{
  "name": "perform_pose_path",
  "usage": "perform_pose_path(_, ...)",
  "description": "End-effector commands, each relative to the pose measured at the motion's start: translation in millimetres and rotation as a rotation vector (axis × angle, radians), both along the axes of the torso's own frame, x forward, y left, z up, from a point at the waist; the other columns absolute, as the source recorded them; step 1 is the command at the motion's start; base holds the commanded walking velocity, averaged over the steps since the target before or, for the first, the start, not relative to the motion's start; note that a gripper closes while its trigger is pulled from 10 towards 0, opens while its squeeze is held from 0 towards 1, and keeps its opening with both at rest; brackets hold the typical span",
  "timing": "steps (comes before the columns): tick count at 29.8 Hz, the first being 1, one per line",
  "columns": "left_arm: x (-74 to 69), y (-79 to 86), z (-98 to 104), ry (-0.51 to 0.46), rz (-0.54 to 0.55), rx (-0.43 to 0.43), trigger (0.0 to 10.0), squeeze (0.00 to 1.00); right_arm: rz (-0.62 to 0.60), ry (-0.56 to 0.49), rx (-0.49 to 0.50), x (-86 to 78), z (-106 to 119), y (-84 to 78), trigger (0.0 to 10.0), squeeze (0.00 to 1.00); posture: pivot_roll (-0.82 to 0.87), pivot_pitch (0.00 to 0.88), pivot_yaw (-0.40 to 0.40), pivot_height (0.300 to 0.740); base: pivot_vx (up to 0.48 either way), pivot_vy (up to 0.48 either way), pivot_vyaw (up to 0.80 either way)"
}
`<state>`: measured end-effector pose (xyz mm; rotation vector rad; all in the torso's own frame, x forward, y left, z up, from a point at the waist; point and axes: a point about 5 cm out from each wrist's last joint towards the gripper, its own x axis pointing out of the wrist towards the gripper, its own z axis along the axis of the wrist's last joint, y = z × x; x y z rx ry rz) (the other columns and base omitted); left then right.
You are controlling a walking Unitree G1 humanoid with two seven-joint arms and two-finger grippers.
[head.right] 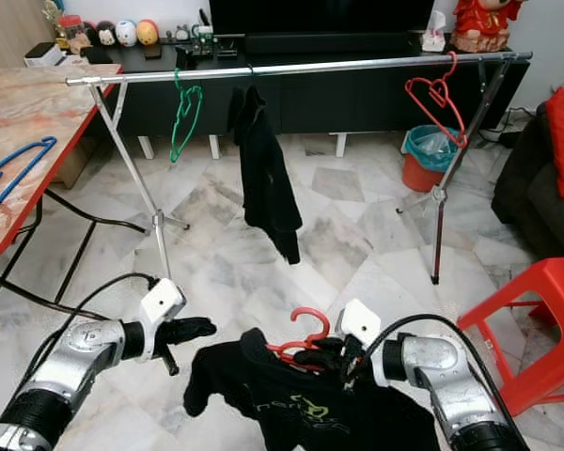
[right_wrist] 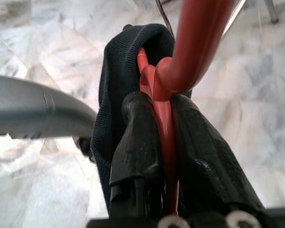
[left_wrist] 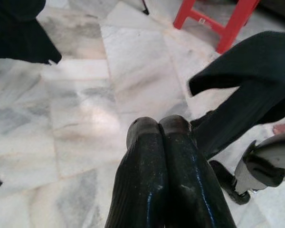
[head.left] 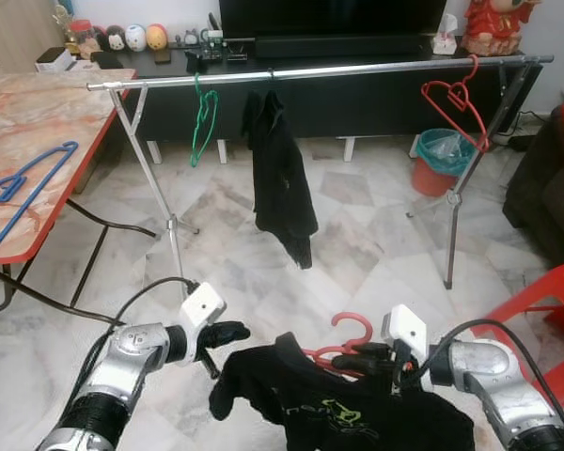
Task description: Hang hanger
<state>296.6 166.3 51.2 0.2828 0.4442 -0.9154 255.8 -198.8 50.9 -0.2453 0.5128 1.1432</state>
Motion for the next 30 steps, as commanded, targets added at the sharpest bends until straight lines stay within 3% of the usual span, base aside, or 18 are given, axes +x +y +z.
perform_pose_path(1,2.0,1.0,0,-0.014,0.004,0.015,0.0,0.0,0.019,-0.023,0.004,0.9,4,0.9,10.0,0.0,0.0,0.042,0.002,0.74,0.0,0.0,0.0)
perform_pose_path(2,2.4,0.6,0,-0.018,0.011,0.007,0.0,0.0,0.02,-0.023,0.008,0.7,4,1.0,10.0,0.0,0.0,0.042,0.002,0.74,0.0,0.0,0.0)
perform_pose_path(4,4.9,-0.4,2,-0.044,0.042,-0.016,2.2,0.0,0.02,-0.024,0.011,0.7,5,0.8,10.0,0.0,0.0,0.043,0.003,0.74,0.0,0.0,0.0)
perform_pose_path(5,5.5,-0.9,2,-0.048,0.046,-0.025,10.0,0.0,0.019,-0.026,0.009,0.9,5,0.6,10.0,0.0,0.0,0.043,0.003,0.74,0.0,0.0,0.0)
perform_pose_path(9,5.5,-4.1,7,-0.037,0.039,-0.112,10.0,0.0,0.02,-0.03,0.006,1.7,5,0.4,10.0,0.0,0.0,0.044,0.003,0.74,0.0,0.0,0.0)
perform_pose_path(10,5.5,-5.6,10,-0.024,0.028,-0.168,10.0,1.0,0.021,-0.03,0.007,1.7,5,0.4,10.0,0.0,0.0,0.043,0.004,0.74,0.0,0.0,0.0)
perform_pose_path(16,2.0,-12.4,22,0.013,-0.064,-0.295,10.0,1.0,0.032,-0.033,0.018,2.8,7,3.3,10.0,0.0,0.0,0.044,0.004,0.74,0.0,0.0,0.0)
perform_pose_path(30,-1.5,-25.5,18,0.048,-0.107,-0.3,10.0,1.0,0.085,-0.086,0.076,7.0,23,16.5,10.0,0.0,-0.01,0.045,0.003,0.74,0.0,0.0,0.0)
